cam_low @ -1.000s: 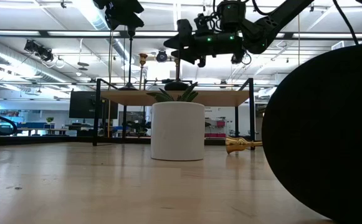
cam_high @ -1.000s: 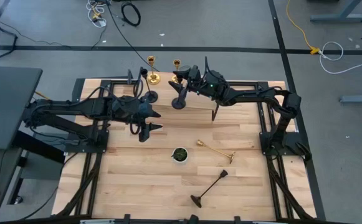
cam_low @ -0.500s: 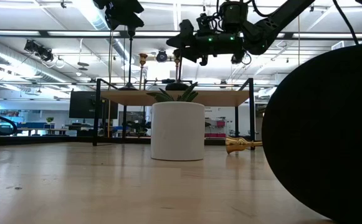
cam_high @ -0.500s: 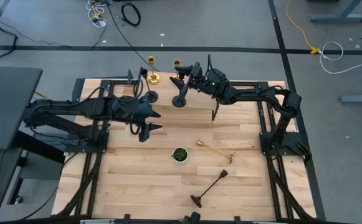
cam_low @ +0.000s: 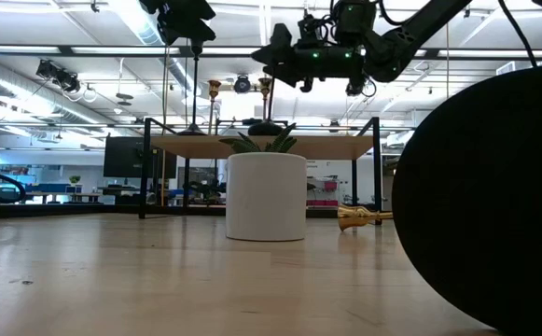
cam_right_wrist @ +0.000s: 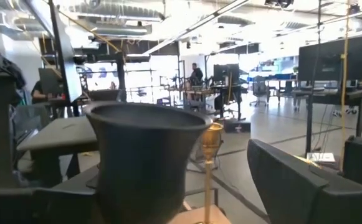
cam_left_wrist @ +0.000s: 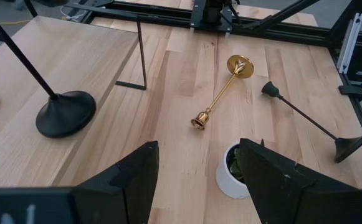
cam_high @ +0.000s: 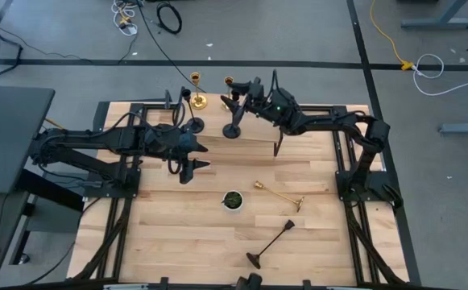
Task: Pick & Place candle stick holders
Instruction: Put the top black candle holder on the shelf aligned with the other black candle holder, then put the gold candle holder on the shelf aligned with the other gold candle holder
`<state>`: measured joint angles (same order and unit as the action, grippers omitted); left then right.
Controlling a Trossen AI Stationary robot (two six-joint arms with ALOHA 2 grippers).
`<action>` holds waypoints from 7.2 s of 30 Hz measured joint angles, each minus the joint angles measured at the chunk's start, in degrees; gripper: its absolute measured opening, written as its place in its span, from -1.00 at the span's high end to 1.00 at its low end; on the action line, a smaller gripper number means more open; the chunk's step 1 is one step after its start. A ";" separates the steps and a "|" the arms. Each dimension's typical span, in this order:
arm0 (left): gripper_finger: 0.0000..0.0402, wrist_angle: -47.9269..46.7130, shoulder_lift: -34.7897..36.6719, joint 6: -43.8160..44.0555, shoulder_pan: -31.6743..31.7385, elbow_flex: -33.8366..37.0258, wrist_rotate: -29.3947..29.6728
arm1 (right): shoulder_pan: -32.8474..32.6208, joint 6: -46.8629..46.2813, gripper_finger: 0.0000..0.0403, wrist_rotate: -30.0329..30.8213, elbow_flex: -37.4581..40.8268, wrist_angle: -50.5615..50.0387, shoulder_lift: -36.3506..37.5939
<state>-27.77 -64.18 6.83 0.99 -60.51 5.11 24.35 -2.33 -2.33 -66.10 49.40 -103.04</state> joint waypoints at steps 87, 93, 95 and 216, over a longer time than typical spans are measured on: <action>-0.11 -1.34 0.00 0.50 0.00 0.00 0.02 | -33.31 -3.91 -0.41 0.71 -6.69 -90.76 35.96; -0.11 -1.27 0.00 0.75 0.00 0.00 0.02 | -39.65 -13.13 -0.41 8.27 -6.67 -98.29 31.96; -0.11 -1.25 0.00 1.71 0.00 0.00 0.00 | -41.00 -16.01 -0.41 10.29 -6.67 -100.92 30.30; -0.11 -1.40 -0.02 5.44 -0.02 0.00 -0.22 | -37.26 -19.32 0.98 14.14 16.34 -66.19 29.98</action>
<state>-29.17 -64.20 12.27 0.97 -60.51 4.89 -12.92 -21.65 11.81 -49.76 -16.78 -73.07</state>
